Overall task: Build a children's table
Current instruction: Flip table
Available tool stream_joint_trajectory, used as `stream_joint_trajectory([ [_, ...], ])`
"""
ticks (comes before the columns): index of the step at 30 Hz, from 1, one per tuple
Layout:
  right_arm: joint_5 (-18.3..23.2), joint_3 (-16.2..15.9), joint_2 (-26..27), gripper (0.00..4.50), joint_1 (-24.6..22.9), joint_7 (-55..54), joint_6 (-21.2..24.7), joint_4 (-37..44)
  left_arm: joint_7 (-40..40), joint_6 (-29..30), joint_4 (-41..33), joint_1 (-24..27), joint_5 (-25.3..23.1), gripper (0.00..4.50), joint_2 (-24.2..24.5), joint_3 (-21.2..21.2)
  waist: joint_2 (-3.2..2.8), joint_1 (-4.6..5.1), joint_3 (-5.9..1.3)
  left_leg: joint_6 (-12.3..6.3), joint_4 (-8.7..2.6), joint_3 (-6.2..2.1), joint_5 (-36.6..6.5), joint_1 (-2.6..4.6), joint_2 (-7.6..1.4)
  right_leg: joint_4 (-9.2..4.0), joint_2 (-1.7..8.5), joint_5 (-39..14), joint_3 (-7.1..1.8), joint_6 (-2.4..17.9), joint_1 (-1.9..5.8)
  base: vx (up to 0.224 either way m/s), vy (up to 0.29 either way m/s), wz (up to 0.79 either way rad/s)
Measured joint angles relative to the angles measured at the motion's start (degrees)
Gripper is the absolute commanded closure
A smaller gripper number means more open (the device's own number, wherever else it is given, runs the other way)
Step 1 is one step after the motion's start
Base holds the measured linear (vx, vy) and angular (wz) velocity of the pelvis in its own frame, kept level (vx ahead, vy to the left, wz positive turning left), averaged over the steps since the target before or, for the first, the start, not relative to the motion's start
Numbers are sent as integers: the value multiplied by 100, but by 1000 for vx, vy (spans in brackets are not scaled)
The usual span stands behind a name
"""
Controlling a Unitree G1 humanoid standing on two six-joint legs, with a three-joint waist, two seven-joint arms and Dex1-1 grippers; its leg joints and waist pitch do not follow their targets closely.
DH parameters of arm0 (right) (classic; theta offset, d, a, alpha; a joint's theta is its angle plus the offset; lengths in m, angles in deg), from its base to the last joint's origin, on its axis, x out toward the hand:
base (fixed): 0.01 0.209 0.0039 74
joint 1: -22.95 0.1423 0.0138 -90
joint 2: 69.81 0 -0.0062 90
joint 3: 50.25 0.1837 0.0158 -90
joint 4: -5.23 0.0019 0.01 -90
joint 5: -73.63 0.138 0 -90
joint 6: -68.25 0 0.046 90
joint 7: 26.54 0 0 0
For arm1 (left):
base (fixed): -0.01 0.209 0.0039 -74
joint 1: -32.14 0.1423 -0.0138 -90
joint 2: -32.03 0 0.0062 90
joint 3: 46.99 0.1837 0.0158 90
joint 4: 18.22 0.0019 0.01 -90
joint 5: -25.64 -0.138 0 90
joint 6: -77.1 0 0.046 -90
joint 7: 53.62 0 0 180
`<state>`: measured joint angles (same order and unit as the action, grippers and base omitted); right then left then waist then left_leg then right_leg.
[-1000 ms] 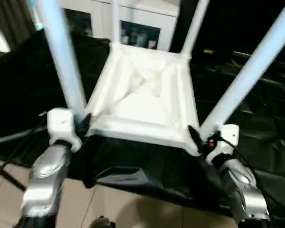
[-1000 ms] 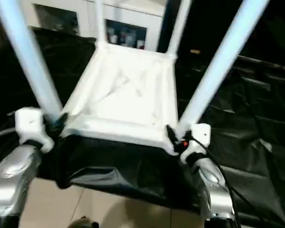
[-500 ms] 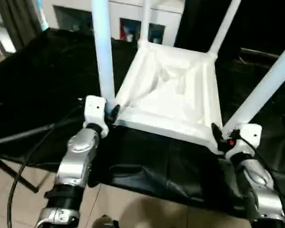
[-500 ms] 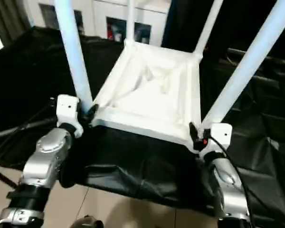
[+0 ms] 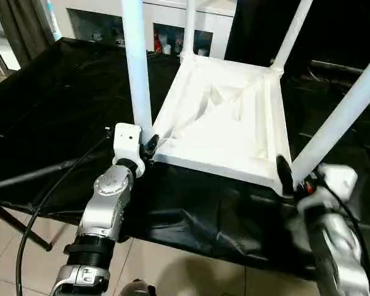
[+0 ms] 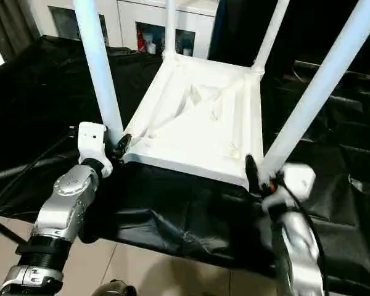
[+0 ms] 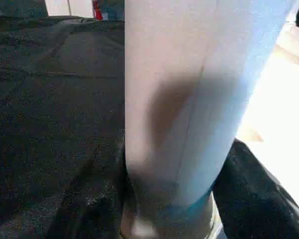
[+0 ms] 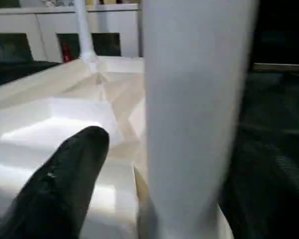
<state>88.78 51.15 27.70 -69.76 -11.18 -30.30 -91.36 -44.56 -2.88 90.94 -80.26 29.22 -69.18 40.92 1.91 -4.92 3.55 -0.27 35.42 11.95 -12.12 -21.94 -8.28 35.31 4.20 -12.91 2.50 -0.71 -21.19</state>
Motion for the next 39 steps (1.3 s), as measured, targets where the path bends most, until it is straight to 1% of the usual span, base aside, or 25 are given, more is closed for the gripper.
stream_joint_trajectory([
  [3, 166, 173, 71, 41, -237, 5, -63, 268, -56, 25, 4, -5, 0, 238, -22, -8, -4, 6, 1, 0, 0, 0, 0, 1, 0, -3, 0, 8, 0, 2, 0, 0, 0, 0],
  [6, 451, 275, 74, 38, -491, 69, -67, 675, -66, 60, 3, -12, 1, 238, -52, -36, -19, 8, 1, 0, 0, 0, 0, 1, -1, -8, 0, 14, -1, 2, 0, 0, 0, 0],
  [9, 625, 284, -29, 38, -723, 287, -20, 951, -66, 122, 3, -29, 12, 238, -84, -93, -58, 15, 2, 0, 0, 0, 0, 0, 1, -10, 0, 18, -3, 2, 0, 0, 0, 0],
  [12, 992, 148, -343, 38, -883, 876, 342, 1233, -64, 182, 47, -69, 108, 238, -128, -201, -101, 27, 2, 0, 0, 0, 0, 0, 1, -15, 0, 28, -2, 0, 0, 0, 0, 0],
  [13, 1215, 61, -474, 38, -898, 1150, 579, 1378, -62, 231, 73, -101, 140, 238, -148, -250, -123, 40, 3, 0, 0, 0, 0, 0, 1, -16, 0, 33, -2, -1, 0, 0, 0, 0],
  [16, 1557, -160, -662, 38, -899, 1582, 983, 1751, -70, 375, 110, -174, 285, 238, -282, -384, -168, 48, -1, 0, 0, 0, 0, 0, 1, -13, 1, 38, -1, -1, -2, 0, 0, 0],
  [18, 1717, -292, -794, 38, -897, 1770, 1190, 1931, -80, 467, 112, -216, 418, 238, -360, -467, -180, 48, -2, 0, 0, 0, 0, -2, 0, -12, 1, 38, 0, -2, -4, 0, 0, 0],
  [19, 1823, -347, -852, 38, -892, 1877, 1305, 2020, -82, 500, 112, -236, 557, 238, -408, -536, -177, 48, -1, 0, 0, 0, 1, -4, 0, -12, 1, 38, 1, -2, -5, 0, 0, 0],
  [21, 1893, -460, -938, 38, -875, 1991, 1467, 2117, -84, 526, 110, -258, 760, 238, -508, -683, -171, 50, 2, -1, 0, -1, 1, -12, 0, -14, 1, 38, 2, -2, -10, 0, 0, 0],
  [24, 1887, -667, -944, 38, -690, 2028, 1666, 2154, -110, 608, 78, -288, 1045, 238, -632, -867, -162, 54, 2, -15, 0, -1, 10, -24, 0, -20, 1, 38, 2, -2, -19, 0, 0, 0],
  [25, 1842, -734, -905, 38, -544, 2007, 1720, 2092, -127, 650, 64, -302, 1131, 238, -673, -942, -156, 60, 0, -22, 0, 0, 15, -29, 1, -20, 1, 38, 1, -2, -24, 0, 0, 0],
  [27, 1620, -868, -794, 38, -171, 1897, 1846, 1750, -168, 730, 29, -326, 1206, 238, -731, -1060, -139, 91, -3, -35, 0, 0, 28, -32, 1, -20, 2, 39, 2, -1, -28, 0, 0, 0],
  [28, 1476, -951, -753, 5, -11, 1788, 1906, 1521, -185, 754, 18, -342, 1246, 238, -771, -1060, -128, 95, 2, -40, 0, 1, 31, -41, 3, -20, 6, 39, 4, 0, -35, 0, 0, 0],
  [29, 1375, -979, -691, 5, 71, 1689, 1937, 1359, -189, 762, 0, -351, 1261, 238, -798, -1069, -120, 92, 5, -47, 0, 2, 35, -50, 3, -20, 7, 39, 4, 0, -43, 0, 0, 0],
  [31, 1238, -967, -443, 5, 400, 1255, 2051, 847, -206, 798, -64, -356, 1311, 238, -821, -1136, -99, 100, 14, -66, 2, 2, 48, -74, 3, -14, 8, 41, 6, 3, -69, 0, 0, 0],
  [33, 1281, -953, -323, 3, 574, 1116, 2187, 606, -234, 840, -101, -367, 1345, 238, -846, -1141, -89, 95, 19, -70, 2, 6, 50, -82, 4, -11, 10, 41, 7, 3, -76, 0, 0, 0],
  [37, 1632, -930, -111, 0, 967, 895, 2608, 333, -323, 941, -211, -373, 1389, 238, -904, -1145, -40, 85, 37, -82, 3, 7, 58, -91, 3, -5, 12, 41, 10, 4, -84, 0, 0, 0],
  [39, 1758, -855, -4, 0, 1022, 888, 2673, 283, -332, 967, -240, -372, 1408, 238, -925, -1148, -29, 69, 38, -82, 4, 8, 58, -92, 3, -6, 12, 41, 11, 4, -84, 0, 0, 0],
])
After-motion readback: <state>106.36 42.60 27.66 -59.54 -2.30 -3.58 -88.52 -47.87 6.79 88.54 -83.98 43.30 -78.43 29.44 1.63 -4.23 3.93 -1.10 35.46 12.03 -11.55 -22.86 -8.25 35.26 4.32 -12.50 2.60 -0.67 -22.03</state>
